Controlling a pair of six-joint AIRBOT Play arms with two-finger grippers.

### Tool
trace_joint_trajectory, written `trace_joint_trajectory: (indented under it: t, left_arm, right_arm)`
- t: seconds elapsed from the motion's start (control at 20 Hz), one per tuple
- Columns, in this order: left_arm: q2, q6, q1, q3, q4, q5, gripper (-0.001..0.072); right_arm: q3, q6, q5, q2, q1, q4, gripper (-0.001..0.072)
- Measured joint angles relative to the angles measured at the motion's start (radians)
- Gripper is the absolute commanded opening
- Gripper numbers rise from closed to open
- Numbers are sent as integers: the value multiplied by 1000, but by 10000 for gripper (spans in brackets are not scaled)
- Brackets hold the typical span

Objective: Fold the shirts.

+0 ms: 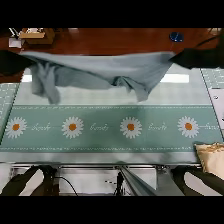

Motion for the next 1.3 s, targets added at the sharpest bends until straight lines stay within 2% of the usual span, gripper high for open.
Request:
trace_joint_trajectory:
  t: [0.35, 0.55, 0.7, 1.05, 1.2, 1.3]
  left_arm:
    - [60, -69, 83, 216, -104, -66, 19]
    - [151, -116, 90, 258, -137, -152, 19]
    - [230, -172, 92, 269, -139, -226, 19]
    - [406, -425, 92, 276, -102, -365, 18]
    - [447, -496, 92, 267, -82, -410, 18]
    - [466, -513, 92, 218, -42, -425, 18]
  right_arm:
    - [126, 51, -25, 289, -31, -18, 31]
    - [171, 112, -15, 414, -33, -31, 30]
    - [211, 171, 26, 489, -34, -102, 30]
    - [402, 312, 254, 565, -34, -326, 30]
    - [453, 339, 431, 551, -34, -418, 30]
    - [447, 324, 549, 523, -34, -470, 29]
